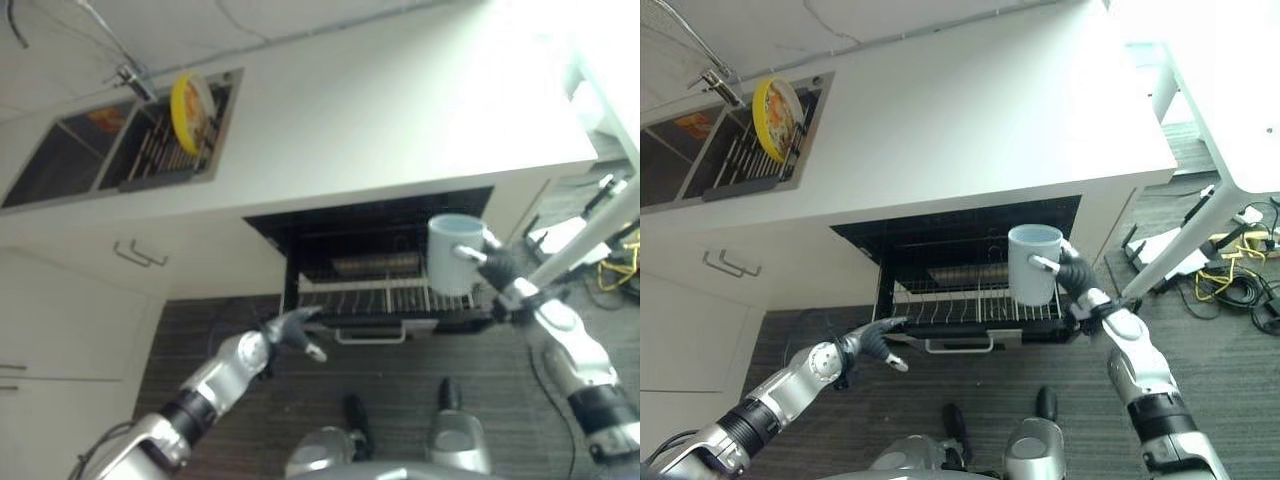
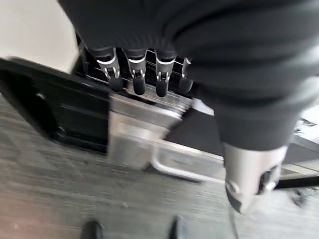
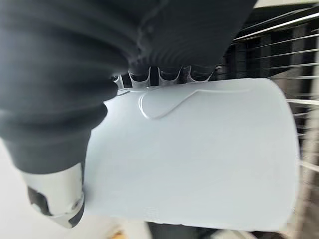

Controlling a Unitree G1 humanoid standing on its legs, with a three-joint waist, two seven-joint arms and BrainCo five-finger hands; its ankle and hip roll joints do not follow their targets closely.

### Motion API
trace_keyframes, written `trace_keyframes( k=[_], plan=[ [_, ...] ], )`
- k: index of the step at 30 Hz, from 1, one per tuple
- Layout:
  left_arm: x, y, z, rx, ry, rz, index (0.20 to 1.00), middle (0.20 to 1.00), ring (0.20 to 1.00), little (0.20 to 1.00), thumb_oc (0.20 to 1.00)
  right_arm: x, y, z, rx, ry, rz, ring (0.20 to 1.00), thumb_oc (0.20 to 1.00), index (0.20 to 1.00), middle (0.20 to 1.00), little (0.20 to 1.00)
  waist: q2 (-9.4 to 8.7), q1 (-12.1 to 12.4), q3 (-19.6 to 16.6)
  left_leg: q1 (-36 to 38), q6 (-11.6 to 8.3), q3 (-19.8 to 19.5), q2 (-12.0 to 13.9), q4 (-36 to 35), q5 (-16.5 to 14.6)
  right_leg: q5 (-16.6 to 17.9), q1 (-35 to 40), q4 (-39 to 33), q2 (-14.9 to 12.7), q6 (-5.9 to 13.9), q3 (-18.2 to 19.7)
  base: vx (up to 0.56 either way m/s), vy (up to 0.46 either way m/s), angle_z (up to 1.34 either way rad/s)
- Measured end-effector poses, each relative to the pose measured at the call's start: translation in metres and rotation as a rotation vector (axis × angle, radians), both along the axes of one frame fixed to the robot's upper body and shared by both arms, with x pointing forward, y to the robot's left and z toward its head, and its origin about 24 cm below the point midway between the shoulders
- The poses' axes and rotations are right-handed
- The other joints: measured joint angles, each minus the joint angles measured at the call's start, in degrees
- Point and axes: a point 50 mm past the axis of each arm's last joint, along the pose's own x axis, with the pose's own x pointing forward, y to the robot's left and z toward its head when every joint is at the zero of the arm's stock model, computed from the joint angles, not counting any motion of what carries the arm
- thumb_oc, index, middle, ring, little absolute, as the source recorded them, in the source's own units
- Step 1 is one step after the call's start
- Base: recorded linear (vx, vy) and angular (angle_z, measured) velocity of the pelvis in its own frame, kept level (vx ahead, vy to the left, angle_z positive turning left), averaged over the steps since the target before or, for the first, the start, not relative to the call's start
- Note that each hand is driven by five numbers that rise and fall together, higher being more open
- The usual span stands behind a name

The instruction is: Place the dishes in the dishwasher.

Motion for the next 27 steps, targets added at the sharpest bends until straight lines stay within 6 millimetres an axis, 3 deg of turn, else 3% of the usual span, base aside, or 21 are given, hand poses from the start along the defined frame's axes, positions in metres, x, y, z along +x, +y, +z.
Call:
trace_keyframes(
  k=[5,8,14,19,21,25,27],
  plan=[
    [0.01,0.007,0.01,0.085,-0.108,0.011,1.0,1.0,1.0,1.0,1.0,0.007,0.008,0.005,-0.043,-0.018,0.05,0.2,0.2,0.2,0.2,0.2,-2.66,1.22,1.71,-2.24,0.12,-0.88,0.1,2.05,-0.11,-3.03,-3.5,6.15,-0.95,-0.38,-0.59,-0.02,-0.061,0.12],
    [0.022,0.005,0.022,0.12,-0.177,-0.004,1.0,1.0,1.0,1.0,1.0,0.024,0.014,0.025,-0.062,-0.083,0.067,0.2,0.2,0.2,0.2,0.2,-3.46,2.31,2.45,-3.9,0.07,-1.22,0.42,3.15,-0.07,-3.55,-5.27,7.9,-1.0,-0.86,-0.76,-0.05,-0.03,0.06],
    [0.037,0.004,0.04,0.196,-0.257,-0.064,1.0,1.0,1.0,1.0,1.0,0.049,0.023,0.048,-0.09,-0.13,0.088,0.2,0.2,0.2,0.2,0.2,-3.42,2.9,3.87,-6.59,-0.03,-2.19,0.46,5.03,0.0,-3.71,-7.65,9.94,-1.48,-1.1,-1.0,-0.09,-0.004,0.06],
    [0.05,0.003,0.057,0.209,-0.313,-0.077,1.0,1.0,1.0,1.0,1.0,0.06,0.02,0.056,-0.097,-0.135,0.059,0.2,0.2,0.2,0.2,0.2,-2.75,3.83,7.87,-9.32,-0.05,-2.43,0.26,6.84,0.1,-3.9,-10.2,12.14,-2.17,-1.43,-1.13,-0.11,0.009,0.04],
    [0.061,0.005,0.073,0.23,-0.362,-0.088,1.0,1.0,1.0,1.0,1.0,0.073,0.018,0.071,-0.103,-0.165,0.029,0.2,0.2,0.2,0.2,0.2,-2.38,4.19,9.64,-11.51,0.02,-2.7,0.13,7.75,0.31,-3.83,-12.42,13.26,-2.46,-1.57,-1.14,-0.14,0.007,0.06],
    [0.072,0.008,0.093,0.27,-0.415,-0.106,1.0,1.0,1.0,1.0,1.0,0.087,0.017,0.088,-0.107,-0.191,-0.009,0.2,0.2,0.2,0.2,0.2,-1.85,5.26,10.14,-15.02,0.19,-3.4,-0.28,8.01,1.15,-4.01,-16.23,14.9,-2.98,-1.9,-1.34,-0.13,0.022,0.09],
    [0.075,0.006,0.097,0.281,-0.422,-0.123,1.0,1.0,1.0,1.0,1.0,0.088,0.019,0.087,-0.12,-0.188,-0.009,0.2,0.2,0.2,0.2,0.2,-1.86,5.55,10.15,-15.62,0.25,-3.58,-0.59,7.95,1.29,-4.16,-17.12,15.6,-3.31,-2.02,-1.3,-0.04,0.039,0.05]
  ],
)
